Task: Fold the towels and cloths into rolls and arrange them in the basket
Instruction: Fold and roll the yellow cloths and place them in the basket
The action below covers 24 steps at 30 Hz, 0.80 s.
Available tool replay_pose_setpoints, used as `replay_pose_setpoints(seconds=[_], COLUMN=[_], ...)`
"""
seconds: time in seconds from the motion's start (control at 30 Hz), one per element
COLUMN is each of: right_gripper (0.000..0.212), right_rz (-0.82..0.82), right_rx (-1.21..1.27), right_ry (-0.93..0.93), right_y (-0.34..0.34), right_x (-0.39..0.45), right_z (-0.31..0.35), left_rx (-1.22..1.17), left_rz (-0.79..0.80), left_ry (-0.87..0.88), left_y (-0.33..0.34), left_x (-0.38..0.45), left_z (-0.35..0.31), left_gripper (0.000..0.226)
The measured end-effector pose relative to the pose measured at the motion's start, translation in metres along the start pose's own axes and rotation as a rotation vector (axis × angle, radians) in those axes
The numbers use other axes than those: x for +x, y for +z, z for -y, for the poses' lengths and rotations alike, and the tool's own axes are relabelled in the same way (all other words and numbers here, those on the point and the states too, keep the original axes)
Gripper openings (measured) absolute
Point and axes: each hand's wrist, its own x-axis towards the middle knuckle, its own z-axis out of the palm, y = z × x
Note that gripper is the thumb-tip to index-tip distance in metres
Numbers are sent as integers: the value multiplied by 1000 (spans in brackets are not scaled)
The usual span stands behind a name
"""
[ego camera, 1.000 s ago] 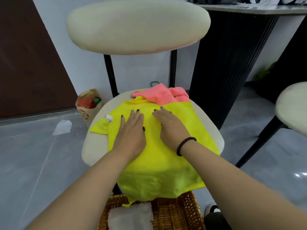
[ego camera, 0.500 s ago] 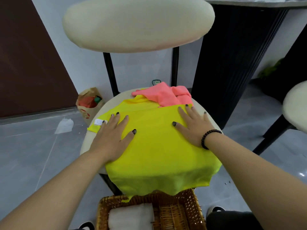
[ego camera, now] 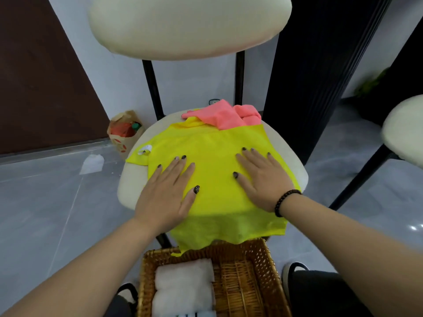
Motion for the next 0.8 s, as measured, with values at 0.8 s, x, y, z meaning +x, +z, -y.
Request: replay_pose_setpoints(seconds=[0.8], right_gripper=[27], right_rz=[-348], right_rx=[916], right_ry=[842], right_y=[46], right_x=[-99], right_z=[17], left_rx=[-990], left_rz=[-72], left_ry=[-957], left_y=[32], left_x=[-85], left_z=[-62], left_gripper=[20])
